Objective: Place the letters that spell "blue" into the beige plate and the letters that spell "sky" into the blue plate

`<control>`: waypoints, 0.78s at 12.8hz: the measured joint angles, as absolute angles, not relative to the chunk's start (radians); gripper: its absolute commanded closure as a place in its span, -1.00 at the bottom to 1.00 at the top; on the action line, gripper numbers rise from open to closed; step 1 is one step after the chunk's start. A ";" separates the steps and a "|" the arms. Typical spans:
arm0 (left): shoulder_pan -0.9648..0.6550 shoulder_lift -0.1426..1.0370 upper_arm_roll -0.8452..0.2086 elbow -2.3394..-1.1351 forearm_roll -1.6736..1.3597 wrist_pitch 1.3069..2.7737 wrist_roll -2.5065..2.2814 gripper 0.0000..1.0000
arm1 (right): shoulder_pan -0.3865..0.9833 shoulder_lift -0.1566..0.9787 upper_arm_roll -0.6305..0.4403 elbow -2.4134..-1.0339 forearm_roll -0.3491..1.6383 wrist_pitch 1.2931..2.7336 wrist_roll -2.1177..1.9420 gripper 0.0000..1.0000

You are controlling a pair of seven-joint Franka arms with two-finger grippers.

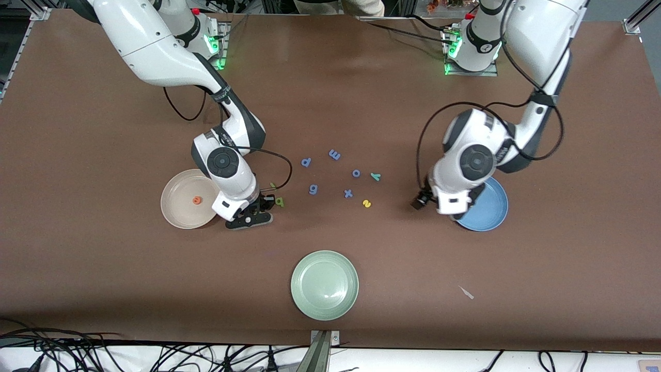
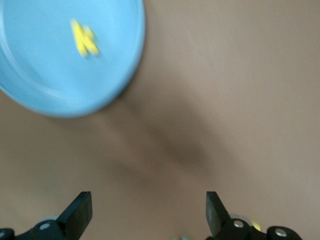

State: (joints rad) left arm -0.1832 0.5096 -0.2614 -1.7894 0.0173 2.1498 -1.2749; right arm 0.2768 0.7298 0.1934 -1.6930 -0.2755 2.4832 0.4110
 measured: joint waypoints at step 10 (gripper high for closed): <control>-0.347 0.658 -0.276 -1.808 0.016 2.313 -1.444 -0.26 | 0.254 0.687 0.189 -1.668 -0.228 2.391 0.340 -0.09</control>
State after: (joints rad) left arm -0.3473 0.6585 -0.2764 -1.8081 0.0160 2.3135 -1.4438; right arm 0.2544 0.6868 0.1887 -1.6679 -0.2283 2.3907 0.3400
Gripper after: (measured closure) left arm 0.159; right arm 0.722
